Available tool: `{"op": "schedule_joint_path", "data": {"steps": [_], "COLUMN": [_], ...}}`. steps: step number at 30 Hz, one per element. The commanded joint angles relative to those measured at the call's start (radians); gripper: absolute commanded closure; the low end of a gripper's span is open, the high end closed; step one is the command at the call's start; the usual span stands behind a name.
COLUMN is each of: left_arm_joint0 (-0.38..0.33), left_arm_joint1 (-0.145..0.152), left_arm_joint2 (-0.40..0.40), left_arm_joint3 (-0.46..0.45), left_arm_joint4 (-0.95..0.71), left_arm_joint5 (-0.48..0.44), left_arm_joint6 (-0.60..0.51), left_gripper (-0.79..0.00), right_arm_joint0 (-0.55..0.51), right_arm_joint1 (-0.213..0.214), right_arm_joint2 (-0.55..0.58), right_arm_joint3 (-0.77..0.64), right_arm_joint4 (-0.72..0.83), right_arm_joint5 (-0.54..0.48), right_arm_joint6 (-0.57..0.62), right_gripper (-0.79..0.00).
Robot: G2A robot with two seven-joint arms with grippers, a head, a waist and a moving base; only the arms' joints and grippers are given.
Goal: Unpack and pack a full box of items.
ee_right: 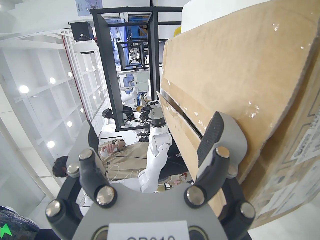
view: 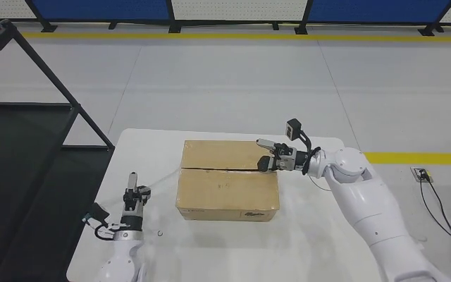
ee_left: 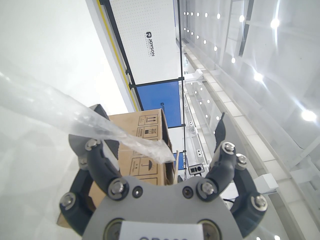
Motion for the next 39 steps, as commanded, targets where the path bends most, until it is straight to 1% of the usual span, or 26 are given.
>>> {"op": "schedule_joint_path", "data": {"steps": [1, 4, 11, 15, 19, 24, 29, 35, 39], "left_arm_joint0": [0.014, 0.018, -0.025, -0.044, -0.061, -0.089, -0.128, -0.192, -0.225], "left_arm_joint1": [0.0, -0.001, -0.002, -0.003, -0.005, -0.01, -0.015, -0.025, -0.031], "left_arm_joint2": [-0.004, -0.013, -0.019, -0.008, 0.014, 0.063, 0.119, 0.199, 0.245], "left_arm_joint3": [-0.039, -0.077, -0.129, -0.163, -0.187, -0.21, -0.213, -0.187, -0.162], "left_arm_joint4": [0.009, 0.015, 0.045, 0.069, 0.095, 0.152, 0.211, 0.271, 0.315], "left_arm_joint5": [0.004, 0.014, 0.038, 0.049, 0.062, 0.087, 0.127, 0.191, 0.214], "left_arm_joint6": [0.009, 0.019, 0.027, 0.025, 0.013, 0.011, 0.007, -0.019, -0.023], "left_gripper": [-0.785, -0.785, -0.785, -0.785, -0.785, -0.785, -0.785, -0.785, -0.785], "right_arm_joint0": [0.002, 0.005, 0.003, -0.01, -0.025, -0.041, -0.049, -0.061, -0.071], "right_arm_joint1": [-0.001, -0.001, 0.0, 0.007, 0.015, 0.022, 0.026, 0.033, 0.039], "right_arm_joint2": [-0.002, -0.001, 0.004, 0.013, 0.024, 0.037, 0.042, 0.057, 0.072], "right_arm_joint3": [0.006, 0.015, 0.027, 0.01, -0.012, -0.035, -0.048, -0.058, -0.067], "right_arm_joint4": [0.0, 0.002, 0.005, -0.01, -0.019, -0.023, -0.026, -0.023, -0.022], "right_arm_joint5": [-0.003, -0.01, -0.028, -0.057, -0.061, -0.049, -0.044, -0.046, -0.046], "right_arm_joint6": [0.003, 0.009, 0.021, 0.04, 0.044, 0.04, 0.038, 0.039, 0.038], "right_gripper": [-0.785, -0.785, -0.785, -0.785, -0.785, -0.785, -0.785, -0.785, -0.785]}}
